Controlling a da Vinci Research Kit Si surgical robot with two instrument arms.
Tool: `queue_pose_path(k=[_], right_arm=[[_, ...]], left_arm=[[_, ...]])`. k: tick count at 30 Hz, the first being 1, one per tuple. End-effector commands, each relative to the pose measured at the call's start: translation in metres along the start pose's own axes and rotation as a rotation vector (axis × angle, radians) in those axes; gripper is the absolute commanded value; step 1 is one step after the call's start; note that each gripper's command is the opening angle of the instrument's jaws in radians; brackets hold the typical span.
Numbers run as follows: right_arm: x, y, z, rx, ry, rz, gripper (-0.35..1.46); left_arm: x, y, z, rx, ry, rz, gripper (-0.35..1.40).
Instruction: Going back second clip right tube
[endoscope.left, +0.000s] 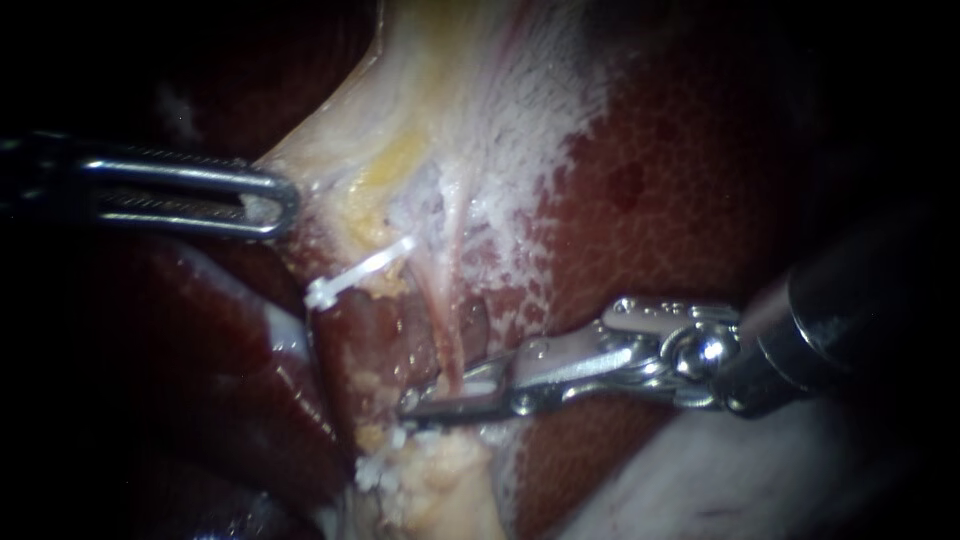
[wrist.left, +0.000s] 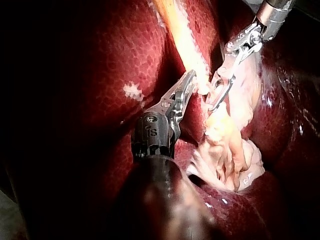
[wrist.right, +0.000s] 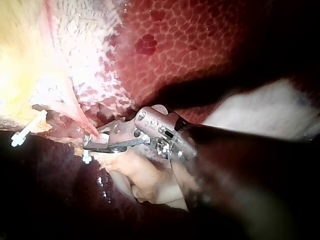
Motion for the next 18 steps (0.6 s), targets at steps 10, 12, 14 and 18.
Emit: queue_pose_path(k=[10, 12, 14, 18], right_arm=[[0.0001, -0.0001, 0.0003, 0.007, 0.014, 0.000, 0.34], [0.0002, -0.0003, 0.0005, -0.001, 0.020, 0.006, 0.45], [0.0002, -0.0005, 0.0007, -0.003, 0.022, -0.011, 0.51], [0.0003, -0.0011, 0.0009, -0.025, 0.039, -0.057, 0.58]], left_arm=[[0.0001, 0.0000, 0.0000, -0.001, 0.000, 0.000, -0.35], [0.0001, 0.0000, 0.0000, -0.001, 0.000, 0.000, -0.35], [0.0001, 0.0000, 0.0000, -0.001, 0.000, 0.000, -0.35], [0.0001, 0.0000, 0.0000, -0.001, 0.000, 0.000, -0.35]])
